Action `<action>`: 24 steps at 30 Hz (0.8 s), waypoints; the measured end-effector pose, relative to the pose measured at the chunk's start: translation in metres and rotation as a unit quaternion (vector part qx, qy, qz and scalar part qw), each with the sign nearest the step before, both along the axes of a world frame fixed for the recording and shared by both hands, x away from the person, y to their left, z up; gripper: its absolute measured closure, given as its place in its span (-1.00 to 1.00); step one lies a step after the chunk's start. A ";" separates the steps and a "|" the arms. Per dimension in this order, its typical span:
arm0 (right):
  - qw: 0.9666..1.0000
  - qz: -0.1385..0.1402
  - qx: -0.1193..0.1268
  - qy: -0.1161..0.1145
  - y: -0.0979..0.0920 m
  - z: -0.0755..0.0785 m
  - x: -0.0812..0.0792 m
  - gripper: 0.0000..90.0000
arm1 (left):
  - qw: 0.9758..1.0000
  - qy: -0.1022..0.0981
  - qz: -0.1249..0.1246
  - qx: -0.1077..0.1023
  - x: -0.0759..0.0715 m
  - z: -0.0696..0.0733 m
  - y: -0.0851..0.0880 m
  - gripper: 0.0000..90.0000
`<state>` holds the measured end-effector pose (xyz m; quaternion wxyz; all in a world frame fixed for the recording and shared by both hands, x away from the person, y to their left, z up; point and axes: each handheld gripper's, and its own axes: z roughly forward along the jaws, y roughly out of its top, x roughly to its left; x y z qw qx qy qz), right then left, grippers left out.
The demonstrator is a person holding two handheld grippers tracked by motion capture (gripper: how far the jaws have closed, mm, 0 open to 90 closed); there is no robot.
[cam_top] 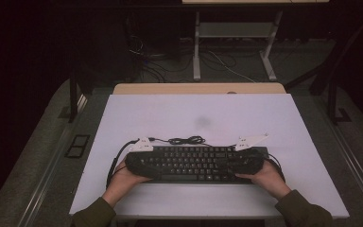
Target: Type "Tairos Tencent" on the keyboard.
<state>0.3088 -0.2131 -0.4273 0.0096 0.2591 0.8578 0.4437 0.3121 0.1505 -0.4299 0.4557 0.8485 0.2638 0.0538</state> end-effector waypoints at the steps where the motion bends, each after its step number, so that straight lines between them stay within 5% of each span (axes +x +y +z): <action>1: 1.000 0.004 -0.003 -0.001 -0.001 -0.001 -0.001 0.97 | 1.000 -0.001 0.000 0.000 0.000 0.000 0.000 -0.45; 24: 0.998 0.036 -0.046 0.005 0.006 -0.011 -0.002 0.98 | 1.000 -0.005 -0.002 -0.004 0.011 0.006 -0.014 -0.43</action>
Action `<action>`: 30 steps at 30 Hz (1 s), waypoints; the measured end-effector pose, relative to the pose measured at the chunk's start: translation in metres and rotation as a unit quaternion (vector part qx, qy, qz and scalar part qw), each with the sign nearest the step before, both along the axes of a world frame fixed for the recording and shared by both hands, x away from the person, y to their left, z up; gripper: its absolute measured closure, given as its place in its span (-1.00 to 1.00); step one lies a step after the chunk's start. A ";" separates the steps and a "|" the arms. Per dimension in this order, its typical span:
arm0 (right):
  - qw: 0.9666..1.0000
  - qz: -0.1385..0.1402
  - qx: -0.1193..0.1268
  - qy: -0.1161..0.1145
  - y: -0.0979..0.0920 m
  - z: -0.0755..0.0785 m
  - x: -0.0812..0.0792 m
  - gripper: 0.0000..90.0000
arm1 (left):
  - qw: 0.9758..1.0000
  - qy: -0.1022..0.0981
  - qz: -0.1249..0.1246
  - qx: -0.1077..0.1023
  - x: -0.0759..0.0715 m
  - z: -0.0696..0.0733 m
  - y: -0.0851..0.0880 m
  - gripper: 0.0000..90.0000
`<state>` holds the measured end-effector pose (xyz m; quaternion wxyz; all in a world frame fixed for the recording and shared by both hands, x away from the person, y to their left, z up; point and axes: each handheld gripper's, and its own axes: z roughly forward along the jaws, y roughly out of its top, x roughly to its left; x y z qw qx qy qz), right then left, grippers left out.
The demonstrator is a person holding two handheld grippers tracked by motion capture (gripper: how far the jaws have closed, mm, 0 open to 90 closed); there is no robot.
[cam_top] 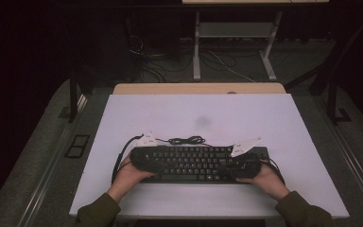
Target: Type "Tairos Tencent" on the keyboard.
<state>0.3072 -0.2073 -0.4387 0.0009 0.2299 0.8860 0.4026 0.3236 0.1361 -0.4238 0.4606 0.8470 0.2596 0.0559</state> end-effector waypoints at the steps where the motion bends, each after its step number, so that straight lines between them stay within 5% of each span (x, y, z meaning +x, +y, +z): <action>1: 1.000 0.001 -0.002 -0.002 0.000 0.000 0.000 0.98 | 1.000 0.001 0.000 0.000 0.000 0.000 -0.001 -0.43; 13: 1.000 -0.001 -0.002 -0.001 0.000 0.000 0.000 0.98 | 1.000 -0.006 -0.010 0.005 0.013 0.005 -0.016 -0.11; 27: 1.000 -0.001 -0.002 0.001 0.000 0.000 0.000 0.98 | 0.999 0.005 -0.027 0.035 0.011 -0.002 -0.019 0.97; 30: 1.000 0.000 -0.002 0.002 0.000 0.000 0.000 0.98 | 0.999 0.009 -0.025 0.040 0.012 -0.003 -0.018 0.99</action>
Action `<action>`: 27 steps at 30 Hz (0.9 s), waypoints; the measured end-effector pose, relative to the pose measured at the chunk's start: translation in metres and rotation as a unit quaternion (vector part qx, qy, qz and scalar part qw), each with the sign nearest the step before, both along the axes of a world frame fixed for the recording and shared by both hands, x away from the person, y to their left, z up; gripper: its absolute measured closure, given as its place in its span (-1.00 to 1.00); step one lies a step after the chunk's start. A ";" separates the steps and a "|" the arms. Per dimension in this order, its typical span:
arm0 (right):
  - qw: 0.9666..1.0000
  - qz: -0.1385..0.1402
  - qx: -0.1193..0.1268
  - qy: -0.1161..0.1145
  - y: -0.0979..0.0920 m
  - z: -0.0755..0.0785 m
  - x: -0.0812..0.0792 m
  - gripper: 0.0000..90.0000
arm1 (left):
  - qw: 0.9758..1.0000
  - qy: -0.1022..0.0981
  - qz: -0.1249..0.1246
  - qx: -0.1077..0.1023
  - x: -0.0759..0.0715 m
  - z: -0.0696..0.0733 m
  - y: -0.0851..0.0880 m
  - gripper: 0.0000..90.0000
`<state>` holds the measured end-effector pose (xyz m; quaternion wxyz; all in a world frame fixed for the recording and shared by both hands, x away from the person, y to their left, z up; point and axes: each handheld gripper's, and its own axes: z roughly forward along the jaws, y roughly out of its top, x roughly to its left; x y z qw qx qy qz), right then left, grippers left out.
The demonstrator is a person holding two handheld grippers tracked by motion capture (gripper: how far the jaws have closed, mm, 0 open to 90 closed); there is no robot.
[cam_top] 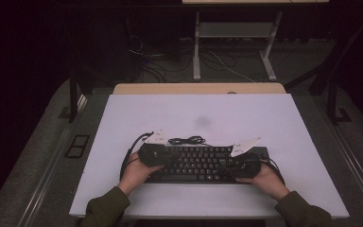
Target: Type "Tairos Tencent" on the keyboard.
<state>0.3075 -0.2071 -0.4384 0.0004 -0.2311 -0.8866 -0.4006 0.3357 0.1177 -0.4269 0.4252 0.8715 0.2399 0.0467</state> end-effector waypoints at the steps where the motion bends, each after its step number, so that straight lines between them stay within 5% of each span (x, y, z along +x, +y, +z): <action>1: 1.000 0.000 0.000 0.000 0.000 0.000 0.000 0.98 | 1.000 0.002 0.000 0.002 0.000 -0.001 0.000 0.99; 27: 1.000 -0.001 0.000 0.002 0.000 0.000 0.000 0.98 | 1.000 0.013 0.002 0.022 0.001 -0.007 0.000 0.99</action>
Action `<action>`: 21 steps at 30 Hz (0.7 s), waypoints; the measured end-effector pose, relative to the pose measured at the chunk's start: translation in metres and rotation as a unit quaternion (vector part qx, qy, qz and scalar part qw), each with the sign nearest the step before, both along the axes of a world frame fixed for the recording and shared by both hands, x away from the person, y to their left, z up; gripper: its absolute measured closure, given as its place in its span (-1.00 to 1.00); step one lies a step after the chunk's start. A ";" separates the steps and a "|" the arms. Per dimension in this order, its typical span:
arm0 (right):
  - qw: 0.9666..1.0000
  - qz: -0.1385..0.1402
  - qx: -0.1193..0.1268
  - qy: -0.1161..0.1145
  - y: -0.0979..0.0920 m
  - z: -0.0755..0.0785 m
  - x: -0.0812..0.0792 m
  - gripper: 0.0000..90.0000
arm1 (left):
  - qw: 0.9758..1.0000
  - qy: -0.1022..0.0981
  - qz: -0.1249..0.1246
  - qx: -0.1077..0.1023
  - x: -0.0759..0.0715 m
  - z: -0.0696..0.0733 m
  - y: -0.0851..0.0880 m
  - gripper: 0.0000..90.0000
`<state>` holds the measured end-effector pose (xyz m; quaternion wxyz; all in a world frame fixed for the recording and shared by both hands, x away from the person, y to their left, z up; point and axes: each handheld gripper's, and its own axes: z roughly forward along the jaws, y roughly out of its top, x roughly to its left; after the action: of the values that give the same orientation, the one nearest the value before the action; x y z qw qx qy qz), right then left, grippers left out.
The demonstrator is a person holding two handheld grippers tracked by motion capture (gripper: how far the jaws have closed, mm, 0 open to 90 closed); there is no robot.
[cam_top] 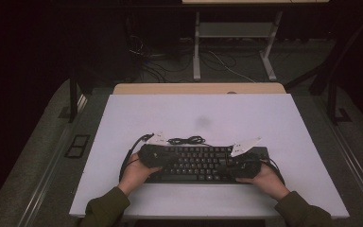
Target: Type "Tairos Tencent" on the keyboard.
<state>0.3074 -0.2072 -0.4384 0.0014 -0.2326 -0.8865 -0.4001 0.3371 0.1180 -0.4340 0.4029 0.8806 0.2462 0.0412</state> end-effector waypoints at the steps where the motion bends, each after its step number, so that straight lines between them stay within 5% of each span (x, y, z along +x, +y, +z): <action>1: 1.000 0.000 0.000 0.000 0.000 0.000 0.000 0.98 | 1.000 -0.001 -0.001 0.000 0.000 0.000 0.000 0.99; 10: 1.000 0.000 0.001 0.000 0.000 0.000 0.000 0.98 | 1.000 -0.005 0.006 -0.018 0.000 0.007 0.006 0.97; 21: 1.000 0.000 0.001 -0.002 0.000 0.000 0.000 0.98 | 0.999 0.000 0.022 -0.041 -0.006 0.009 0.019 0.03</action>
<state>0.3075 -0.2072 -0.4385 0.0000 -0.2314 -0.8863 -0.4011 0.3314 0.1375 -0.4250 0.4380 0.8575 0.2669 0.0395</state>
